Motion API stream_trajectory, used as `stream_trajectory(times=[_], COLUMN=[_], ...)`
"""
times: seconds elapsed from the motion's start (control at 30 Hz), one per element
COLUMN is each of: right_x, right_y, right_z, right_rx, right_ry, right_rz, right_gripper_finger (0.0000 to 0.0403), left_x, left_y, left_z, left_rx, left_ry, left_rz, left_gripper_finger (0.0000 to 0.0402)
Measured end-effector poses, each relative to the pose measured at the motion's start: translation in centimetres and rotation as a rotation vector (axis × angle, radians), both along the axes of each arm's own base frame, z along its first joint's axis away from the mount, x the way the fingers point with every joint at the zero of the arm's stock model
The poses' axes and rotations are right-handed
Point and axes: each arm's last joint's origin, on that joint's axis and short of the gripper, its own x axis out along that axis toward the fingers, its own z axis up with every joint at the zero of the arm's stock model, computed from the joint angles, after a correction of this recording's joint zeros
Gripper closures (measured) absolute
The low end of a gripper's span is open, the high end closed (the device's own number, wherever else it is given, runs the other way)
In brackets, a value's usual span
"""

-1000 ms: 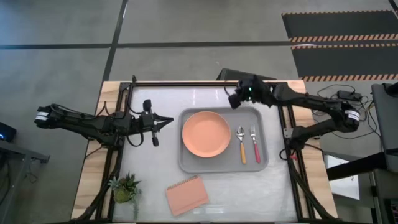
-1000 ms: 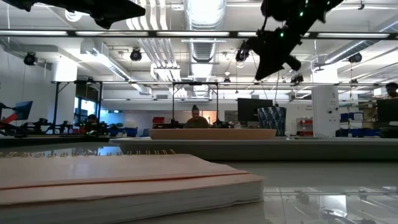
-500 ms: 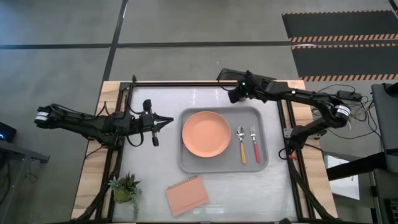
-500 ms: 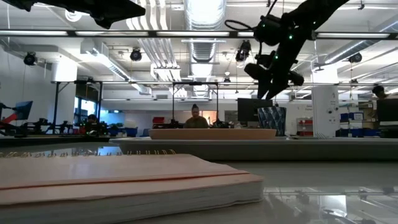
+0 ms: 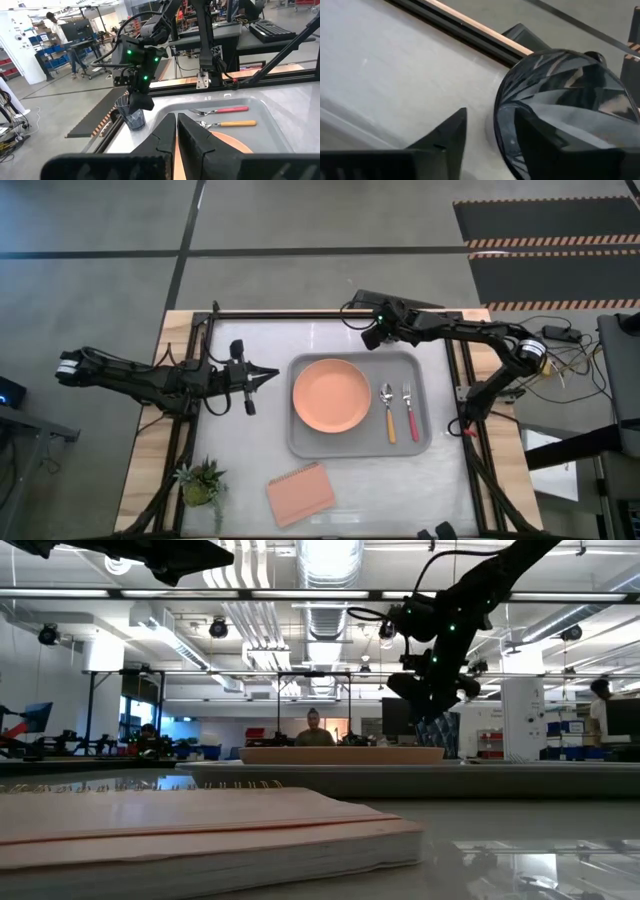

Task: Pick and place plate/cup/fork/spoon on tray
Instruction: Put the black cup on the top right of the gray serving tray

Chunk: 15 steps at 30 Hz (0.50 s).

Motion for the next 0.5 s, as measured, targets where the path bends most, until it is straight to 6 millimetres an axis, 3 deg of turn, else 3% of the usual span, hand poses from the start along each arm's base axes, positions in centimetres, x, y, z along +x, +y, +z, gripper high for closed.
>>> stream_trajectory(times=[0.3, 0.5], right_x=[-0.3, -0.5], right_y=[0.2, 0.4], right_z=[0.8, 1.7], right_rx=[-0.023, -0.054], right_ry=[-0.009, -0.012], right_rz=[0.011, 0.036], right_gripper_finger=[0.0383, 0.0391], left_x=[0.0, 0.0], left_y=[0.0, 0.0], left_z=[0.0, 0.0], left_rx=[0.0, 0.0], left_ry=[0.0, 0.0], left_rz=[0.0, 0.0], left_gripper_finger=[0.0402, 0.0402])
